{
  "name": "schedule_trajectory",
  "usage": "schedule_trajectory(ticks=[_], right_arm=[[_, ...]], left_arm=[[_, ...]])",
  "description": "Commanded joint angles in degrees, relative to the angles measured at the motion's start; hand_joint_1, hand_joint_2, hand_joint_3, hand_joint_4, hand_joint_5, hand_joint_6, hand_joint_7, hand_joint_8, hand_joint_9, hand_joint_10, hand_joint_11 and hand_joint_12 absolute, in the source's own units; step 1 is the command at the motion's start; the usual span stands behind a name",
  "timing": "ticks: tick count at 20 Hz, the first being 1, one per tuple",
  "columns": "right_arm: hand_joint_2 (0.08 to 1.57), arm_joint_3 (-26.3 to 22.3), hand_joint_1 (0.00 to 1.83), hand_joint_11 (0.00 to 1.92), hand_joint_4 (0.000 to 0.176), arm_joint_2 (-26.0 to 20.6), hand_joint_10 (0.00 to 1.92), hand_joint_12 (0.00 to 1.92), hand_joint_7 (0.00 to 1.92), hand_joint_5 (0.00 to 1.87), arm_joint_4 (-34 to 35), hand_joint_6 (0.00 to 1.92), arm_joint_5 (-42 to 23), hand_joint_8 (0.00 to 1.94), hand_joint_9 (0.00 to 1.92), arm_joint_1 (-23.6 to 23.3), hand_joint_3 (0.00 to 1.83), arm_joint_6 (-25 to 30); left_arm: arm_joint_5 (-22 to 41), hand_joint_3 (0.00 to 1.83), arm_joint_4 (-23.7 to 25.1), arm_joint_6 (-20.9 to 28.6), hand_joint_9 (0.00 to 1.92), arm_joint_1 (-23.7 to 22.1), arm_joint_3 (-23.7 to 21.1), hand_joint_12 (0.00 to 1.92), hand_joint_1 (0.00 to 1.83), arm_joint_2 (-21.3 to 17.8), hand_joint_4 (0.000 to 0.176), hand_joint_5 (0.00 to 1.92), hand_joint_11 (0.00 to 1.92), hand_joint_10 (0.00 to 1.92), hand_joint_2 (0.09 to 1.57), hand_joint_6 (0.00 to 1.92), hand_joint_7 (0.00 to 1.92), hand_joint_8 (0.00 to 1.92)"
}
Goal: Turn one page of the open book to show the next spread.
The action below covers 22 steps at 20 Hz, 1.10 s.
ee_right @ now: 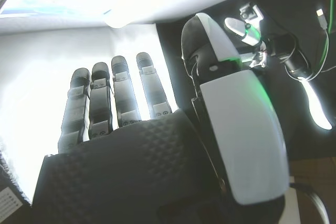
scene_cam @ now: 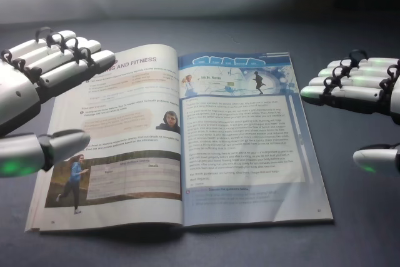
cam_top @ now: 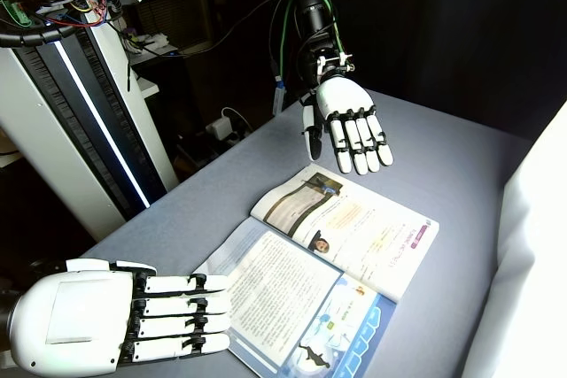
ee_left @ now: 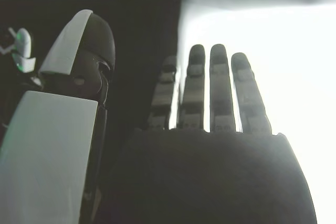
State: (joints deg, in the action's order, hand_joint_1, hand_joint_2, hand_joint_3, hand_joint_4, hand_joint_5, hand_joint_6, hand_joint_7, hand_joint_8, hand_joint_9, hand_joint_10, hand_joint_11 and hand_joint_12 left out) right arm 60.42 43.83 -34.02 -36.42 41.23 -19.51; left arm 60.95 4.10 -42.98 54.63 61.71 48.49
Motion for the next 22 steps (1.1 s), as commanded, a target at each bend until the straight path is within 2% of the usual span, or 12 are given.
schedule_trajectory(ticks=[1,2,3,4,5,6,7,8,11,15,18,22], right_arm=[[1.33,0.3,0.13,0.0,0.0,0.0,0.0,0.0,0.0,0.0,2.0,0.0,-4.5,0.0,0.0,-0.6,0.04,0.4],[1.33,0.3,0.12,0.0,0.0,0.0,0.0,0.0,0.0,0.0,2.1,0.0,-4.5,0.0,0.0,-0.5,0.04,0.4],[1.34,0.4,0.1,0.0,0.0,0.2,0.0,0.0,0.0,0.0,2.2,0.0,-4.5,0.0,0.0,-0.5,0.03,0.4],[1.34,0.5,0.08,0.0,0.0,0.2,0.0,0.0,0.0,0.0,2.2,0.0,-4.5,0.0,0.0,-0.5,0.03,0.4],[1.34,0.5,0.04,0.0,0.0,0.3,0.0,0.0,0.0,0.0,1.8,0.0,-4.5,0.0,0.0,-0.5,0.02,0.6],[1.34,0.8,0.02,0.0,0.0,0.6,0.0,0.0,0.0,0.0,0.8,0.0,-4.1,0.0,0.0,-0.5,0.02,1.4],[1.33,1.3,0.0,0.0,0.0,1.1,0.0,0.0,0.0,0.0,-0.7,0.0,-3.5,0.0,0.0,-0.5,0.02,2.7],[1.33,1.6,0.0,0.0,0.0,1.5,0.0,0.0,0.0,0.02,-1.8,0.01,-2.8,0.0,0.0,-0.5,0.01,3.6],[1.29,2.8,0.0,0.0,0.0,3.2,0.0,0.0,0.0,0.0,-6.2,0.0,-0.3,0.0,0.0,-0.5,0.0,7.0],[1.29,4.9,0.0,0.01,0.0,6.5,0.0,0.0,0.0,0.0,-14.6,0.0,2.6,0.0,0.0,-1.1,0.0,13.6],[1.27,6.3,0.0,0.0,0.0,8.7,0.0,0.0,0.0,0.05,-19.2,0.02,3.8,0.0,0.0,-1.6,0.0,17.2],[1.24,7.9,0.0,0.0,0.0,11.2,0.0,0.0,0.0,0.04,-23.8,0.01,5.1,0.0,0.0,-2.3,0.0,20.4]], left_arm=[[6.6,0.02,-1.0,0.5,0.0,-0.5,0.3,0.0,0.07,0.2,0.016,0.0,0.0,0.0,1.4,0.0,0.0,0.0],[6.5,0.01,-0.8,0.6,0.0,-0.4,0.3,0.0,0.1,0.2,0.014,0.0,0.0,0.0,1.4,0.0,0.0,0.0],[6.4,0.01,-0.6,0.7,0.0,-0.4,0.3,0.0,0.14,0.2,0.024,0.0,0.0,0.0,1.4,0.0,0.0,0.0],[6.2,0.01,-0.6,0.7,0.0,-0.4,0.3,0.0,0.12,0.3,0.019,0.0,0.0,0.0,1.4,0.0,0.0,0.0],[6.1,0.01,-0.6,0.7,0.0,-0.4,0.4,0.0,0.07,0.3,0.026,0.0,0.0,0.0,1.41,0.0,0.0,0.0],[5.9,0.0,-0.8,0.7,0.0,-0.4,0.5,0.0,0.1,0.4,0.037,0.0,0.0,0.0,1.4,0.0,0.0,0.0],[6.0,0.0,-1.0,0.7,0.0,-0.2,0.6,0.0,0.09,0.4,0.024,0.0,0.0,0.0,1.41,0.0,0.0,0.0],[6.1,0.0,-1.3,0.7,0.0,0.0,0.6,0.0,0.09,0.3,0.0,0.0,0.0,0.0,1.39,0.0,0.0,0.0],[6.8,0.0,-2.4,0.7,0.0,0.8,0.4,0.0,0.24,-0.3,0.0,0.06,0.0,0.0,1.38,0.02,0.01,0.0],[7.7,0.0,-4.0,-0.3,0.0,2.3,-0.4,0.0,0.2,-1.7,0.0,0.03,0.0,0.0,1.39,0.0,0.0,0.0],[8.1,0.0,-4.7,-0.4,0.0,3.1,-0.8,0.0,0.27,-2.2,0.0,0.05,0.0,0.0,1.39,0.01,0.0,0.0],[8.8,0.0,-5.4,-0.7,0.0,3.9,-1.2,0.0,0.23,-2.8,0.0,0.03,0.0,0.0,1.4,0.0,0.0,0.0]])
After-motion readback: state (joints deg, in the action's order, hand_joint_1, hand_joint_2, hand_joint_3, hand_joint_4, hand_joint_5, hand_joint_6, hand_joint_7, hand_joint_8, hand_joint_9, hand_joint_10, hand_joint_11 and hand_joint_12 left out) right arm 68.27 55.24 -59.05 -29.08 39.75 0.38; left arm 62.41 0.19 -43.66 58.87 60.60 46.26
